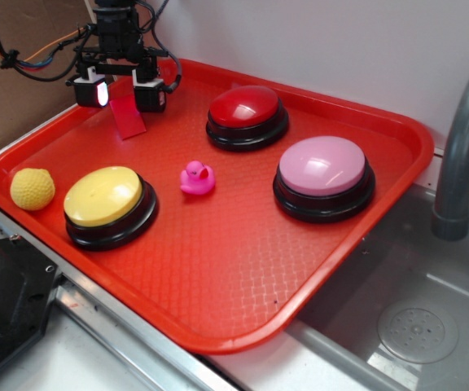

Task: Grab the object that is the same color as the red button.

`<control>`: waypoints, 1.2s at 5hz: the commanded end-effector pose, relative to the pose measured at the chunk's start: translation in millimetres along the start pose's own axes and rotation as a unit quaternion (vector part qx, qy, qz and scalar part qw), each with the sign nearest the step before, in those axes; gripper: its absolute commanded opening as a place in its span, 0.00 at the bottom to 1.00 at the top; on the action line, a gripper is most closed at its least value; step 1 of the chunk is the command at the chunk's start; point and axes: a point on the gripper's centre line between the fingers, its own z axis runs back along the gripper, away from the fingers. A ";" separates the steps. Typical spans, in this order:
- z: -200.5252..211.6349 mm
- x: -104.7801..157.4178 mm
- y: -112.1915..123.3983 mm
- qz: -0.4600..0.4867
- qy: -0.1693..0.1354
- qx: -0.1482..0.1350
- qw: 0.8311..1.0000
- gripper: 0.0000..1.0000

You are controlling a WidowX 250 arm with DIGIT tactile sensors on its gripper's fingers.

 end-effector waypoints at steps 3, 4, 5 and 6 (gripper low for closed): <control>-26.1 -2.7 12.2 0.015 0.024 -0.022 0.999 0.00; -11.0 -1.7 10.0 -0.067 0.024 -0.005 0.997 0.00; 37.9 -18.6 -0.2 -0.176 -0.038 0.040 0.983 0.00; 80.5 -53.5 -3.4 -0.256 -0.111 0.066 0.958 0.00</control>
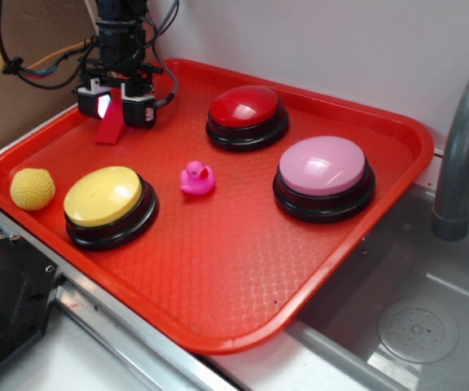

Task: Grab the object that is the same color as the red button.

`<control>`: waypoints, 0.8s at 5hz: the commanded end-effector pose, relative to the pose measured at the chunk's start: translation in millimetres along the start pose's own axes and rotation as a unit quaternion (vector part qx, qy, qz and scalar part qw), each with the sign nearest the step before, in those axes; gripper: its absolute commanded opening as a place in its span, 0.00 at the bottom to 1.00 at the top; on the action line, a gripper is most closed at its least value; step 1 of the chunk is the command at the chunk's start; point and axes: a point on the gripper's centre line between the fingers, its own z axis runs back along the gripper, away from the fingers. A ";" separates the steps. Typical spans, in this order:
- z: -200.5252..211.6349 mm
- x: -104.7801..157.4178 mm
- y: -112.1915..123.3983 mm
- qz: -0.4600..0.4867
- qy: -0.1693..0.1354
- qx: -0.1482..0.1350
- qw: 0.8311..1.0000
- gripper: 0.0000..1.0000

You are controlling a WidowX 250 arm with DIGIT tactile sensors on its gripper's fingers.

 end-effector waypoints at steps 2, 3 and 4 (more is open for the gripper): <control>144.2 -127.0 -13.5 -0.106 -0.180 0.011 0.978 0.00; 185.5 -157.6 -1.7 -0.076 -0.182 -0.009 0.980 0.00; 231.2 -177.3 8.6 -0.068 -0.183 -0.001 0.981 0.00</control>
